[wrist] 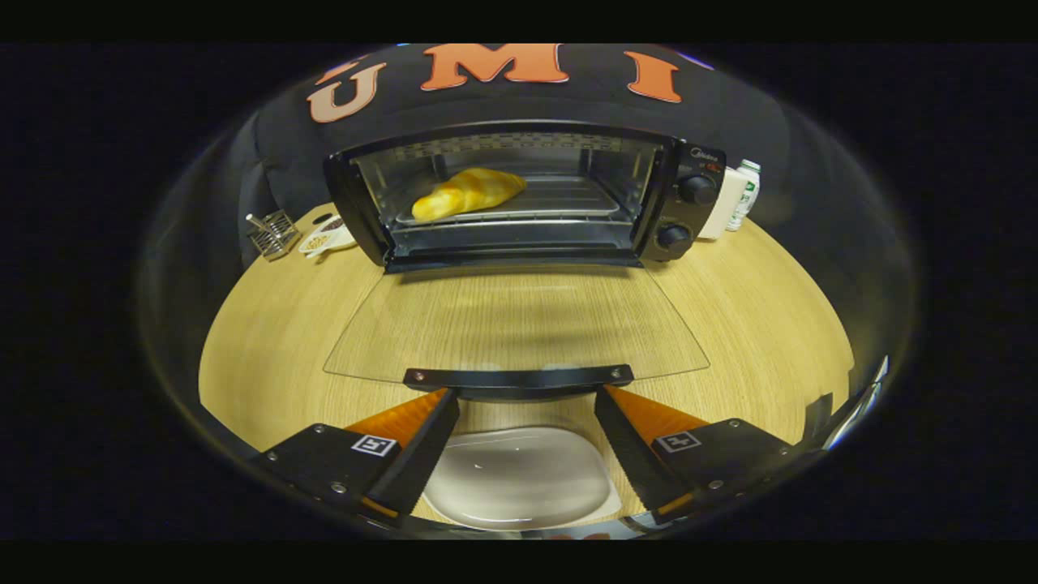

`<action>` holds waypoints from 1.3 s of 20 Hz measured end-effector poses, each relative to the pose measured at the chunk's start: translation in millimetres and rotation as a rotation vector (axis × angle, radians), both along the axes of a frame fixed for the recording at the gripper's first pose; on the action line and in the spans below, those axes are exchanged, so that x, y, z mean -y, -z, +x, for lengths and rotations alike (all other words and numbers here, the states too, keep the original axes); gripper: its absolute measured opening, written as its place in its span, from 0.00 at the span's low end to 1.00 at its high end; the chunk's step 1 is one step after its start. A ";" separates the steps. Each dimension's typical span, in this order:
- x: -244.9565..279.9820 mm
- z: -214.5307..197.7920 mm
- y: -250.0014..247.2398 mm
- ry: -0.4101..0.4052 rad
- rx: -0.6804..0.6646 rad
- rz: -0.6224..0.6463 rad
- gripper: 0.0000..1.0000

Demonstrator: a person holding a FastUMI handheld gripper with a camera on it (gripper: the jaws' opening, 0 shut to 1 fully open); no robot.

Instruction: Open the toaster oven, put the food inside, and close the toaster oven door.

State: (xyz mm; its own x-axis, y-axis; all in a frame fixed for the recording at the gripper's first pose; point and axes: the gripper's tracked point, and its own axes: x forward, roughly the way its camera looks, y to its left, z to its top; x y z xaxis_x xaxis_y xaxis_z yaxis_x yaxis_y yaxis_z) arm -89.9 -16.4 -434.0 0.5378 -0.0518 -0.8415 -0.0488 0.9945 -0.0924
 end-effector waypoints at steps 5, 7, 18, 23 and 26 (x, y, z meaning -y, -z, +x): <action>-2.5 6.5 -20.6 0.010 0.059 0.007 1.00; -3.6 10.6 -31.4 0.008 0.082 0.010 1.00; -9.9 44.3 -81.9 0.022 0.190 0.046 1.00; -10.5 61.3 -97.0 0.018 0.220 0.058 1.00; -10.2 71.5 -104.1 0.021 0.252 0.074 1.00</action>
State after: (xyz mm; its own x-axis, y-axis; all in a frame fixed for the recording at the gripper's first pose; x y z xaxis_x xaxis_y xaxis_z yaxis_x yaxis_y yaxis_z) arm -18.3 -6.2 -329.9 0.7305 -0.0088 -0.6829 -0.0122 0.9996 -0.0260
